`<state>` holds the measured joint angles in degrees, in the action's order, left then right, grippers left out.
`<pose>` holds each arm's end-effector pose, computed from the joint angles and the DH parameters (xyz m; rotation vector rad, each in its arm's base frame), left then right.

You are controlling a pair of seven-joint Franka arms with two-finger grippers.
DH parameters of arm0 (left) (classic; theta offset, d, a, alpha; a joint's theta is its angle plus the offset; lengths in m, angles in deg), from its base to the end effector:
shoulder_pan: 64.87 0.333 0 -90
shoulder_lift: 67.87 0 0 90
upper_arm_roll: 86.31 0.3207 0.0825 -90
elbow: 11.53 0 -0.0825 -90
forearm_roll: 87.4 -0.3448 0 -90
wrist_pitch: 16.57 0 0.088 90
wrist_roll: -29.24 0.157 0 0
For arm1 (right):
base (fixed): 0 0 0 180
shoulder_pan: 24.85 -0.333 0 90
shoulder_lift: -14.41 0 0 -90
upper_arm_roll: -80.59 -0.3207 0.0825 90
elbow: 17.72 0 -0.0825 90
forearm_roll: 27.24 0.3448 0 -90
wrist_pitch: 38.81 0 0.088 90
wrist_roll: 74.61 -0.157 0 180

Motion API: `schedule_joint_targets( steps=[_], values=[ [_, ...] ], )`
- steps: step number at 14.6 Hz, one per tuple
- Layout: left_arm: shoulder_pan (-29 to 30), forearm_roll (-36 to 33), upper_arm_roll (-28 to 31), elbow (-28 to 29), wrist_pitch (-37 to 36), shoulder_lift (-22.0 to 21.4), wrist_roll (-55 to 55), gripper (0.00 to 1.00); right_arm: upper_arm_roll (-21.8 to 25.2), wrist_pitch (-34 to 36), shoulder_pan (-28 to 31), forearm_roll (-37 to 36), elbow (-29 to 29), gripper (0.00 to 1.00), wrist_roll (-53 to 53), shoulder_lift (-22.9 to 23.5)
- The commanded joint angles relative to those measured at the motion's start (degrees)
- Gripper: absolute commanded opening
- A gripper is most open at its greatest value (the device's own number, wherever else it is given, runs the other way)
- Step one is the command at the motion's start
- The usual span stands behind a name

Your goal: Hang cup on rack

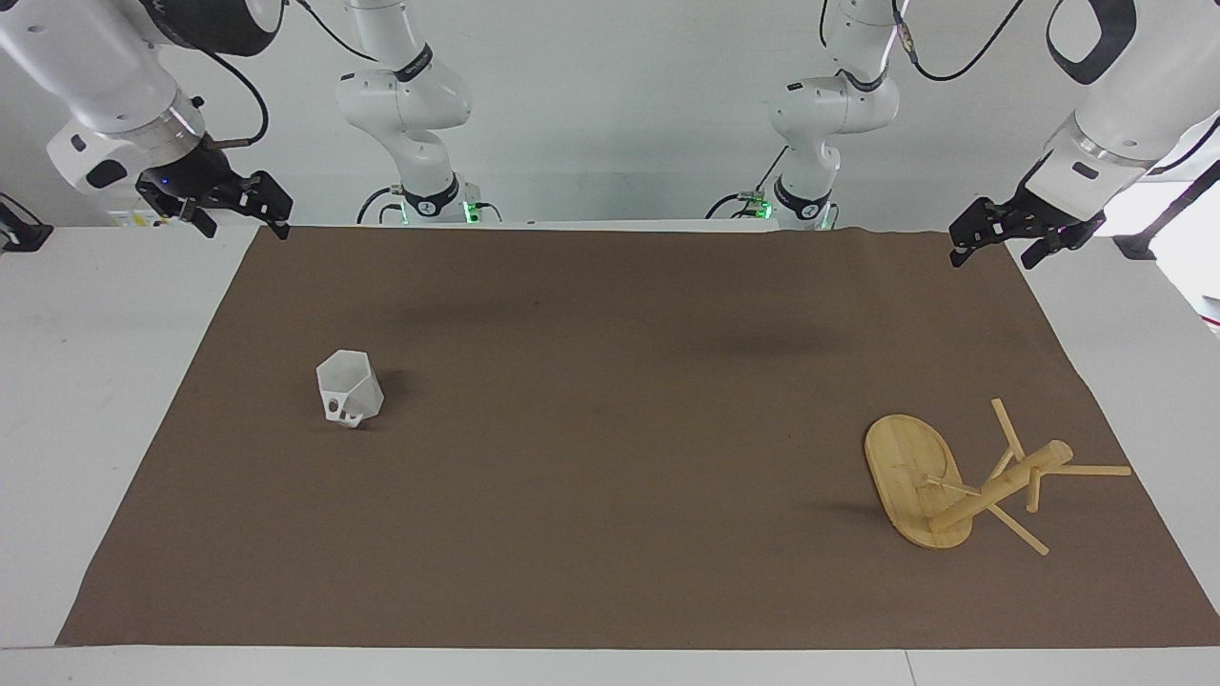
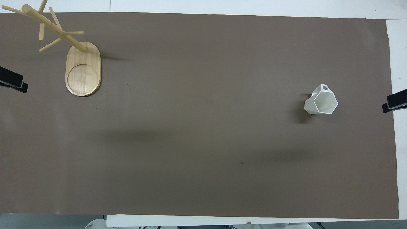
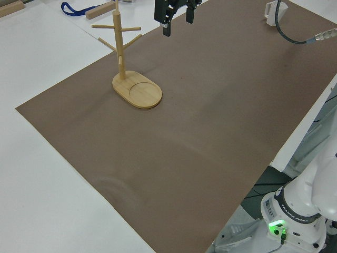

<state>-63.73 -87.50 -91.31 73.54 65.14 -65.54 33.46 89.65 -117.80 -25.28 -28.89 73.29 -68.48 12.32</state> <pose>0.5071 -0.0330 0.5833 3.1278 -0.2208 -0.1556 0.4673 -0.0773 0.5755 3.1283 -0.0721 -0.2749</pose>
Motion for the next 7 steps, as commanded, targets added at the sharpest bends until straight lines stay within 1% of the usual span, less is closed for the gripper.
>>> schedule_joint_targets(
  steps=[1, 7],
  values=[
    [0.0, -0.95, 0.0, 1.06, -0.07, -0.92, -0.53, 1.0, -0.19, -0.91, -0.27, -1.25, 0.75, 1.0, -0.85, -0.46],
    [0.0, -0.95, 0.0, 1.06, -0.07, -0.92, -0.53, 1.0, -0.19, -1.17, -0.35, -1.25, 1.1, 1.0, 0.19, -0.72]
  ],
)
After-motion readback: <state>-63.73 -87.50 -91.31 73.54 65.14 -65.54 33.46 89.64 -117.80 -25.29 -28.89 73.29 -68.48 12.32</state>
